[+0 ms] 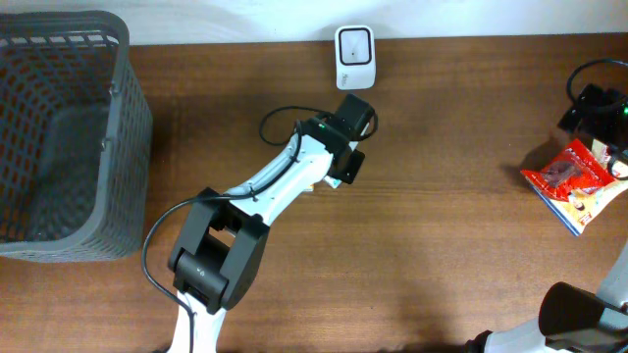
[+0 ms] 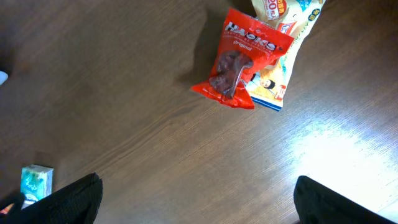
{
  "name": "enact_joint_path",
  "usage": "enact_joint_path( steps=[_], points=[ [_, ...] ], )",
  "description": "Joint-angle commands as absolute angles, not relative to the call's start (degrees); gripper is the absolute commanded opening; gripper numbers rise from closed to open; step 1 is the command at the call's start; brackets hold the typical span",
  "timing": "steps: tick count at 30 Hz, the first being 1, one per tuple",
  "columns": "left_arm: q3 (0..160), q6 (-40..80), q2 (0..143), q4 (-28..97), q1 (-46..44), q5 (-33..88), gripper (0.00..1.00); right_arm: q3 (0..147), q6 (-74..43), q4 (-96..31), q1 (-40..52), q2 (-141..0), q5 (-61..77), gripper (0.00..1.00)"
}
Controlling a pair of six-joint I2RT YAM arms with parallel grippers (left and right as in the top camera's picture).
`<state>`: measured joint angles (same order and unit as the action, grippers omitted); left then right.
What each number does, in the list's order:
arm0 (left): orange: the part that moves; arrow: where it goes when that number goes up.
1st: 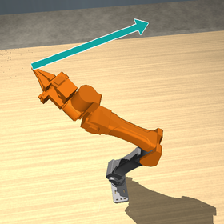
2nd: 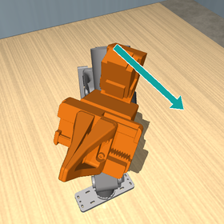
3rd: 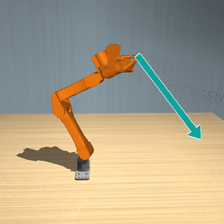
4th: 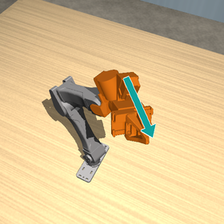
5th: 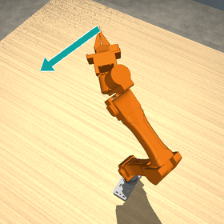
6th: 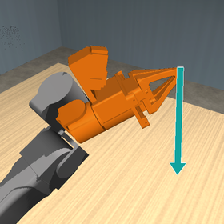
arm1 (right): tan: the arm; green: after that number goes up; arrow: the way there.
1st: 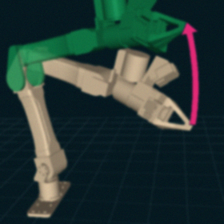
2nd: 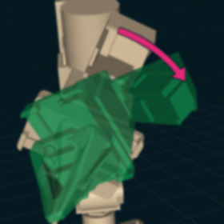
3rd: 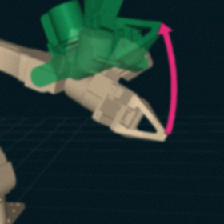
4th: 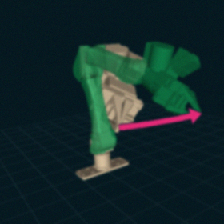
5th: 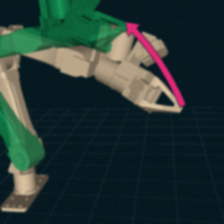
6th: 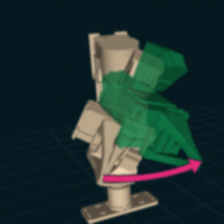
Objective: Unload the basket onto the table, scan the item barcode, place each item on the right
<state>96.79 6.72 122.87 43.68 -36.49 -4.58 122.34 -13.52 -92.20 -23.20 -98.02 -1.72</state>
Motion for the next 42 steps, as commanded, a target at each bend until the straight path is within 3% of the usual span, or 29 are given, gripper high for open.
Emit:
enact_joint_path(
  steps=[1, 23, 33, 42],
  points=[
    [96.25, 7.29, 125.51, 42.70, -37.60, -1.19, 0.00, 122.06, -13.52, -92.53, -22.90, -98.32, -2.63, 0.98],
    [96.31, 9.82, 132.40, 42.52, -37.98, 3.88, 0.00, 122.06, -13.52, -93.67, -22.90, -98.32, -2.66, 0.99],
    [107.24, 9.78, 124.73, 50.76, -35.51, 3.22, 0.00, 122.06, -13.52, -93.65, -22.90, -98.32, -2.66, 0.98],
    [110.43, 9.78, 121.99, 52.56, -26.04, 4.73, 0.14, 122.06, -13.54, -93.60, -22.87, -98.32, -2.61, 0.98]
  ],
)
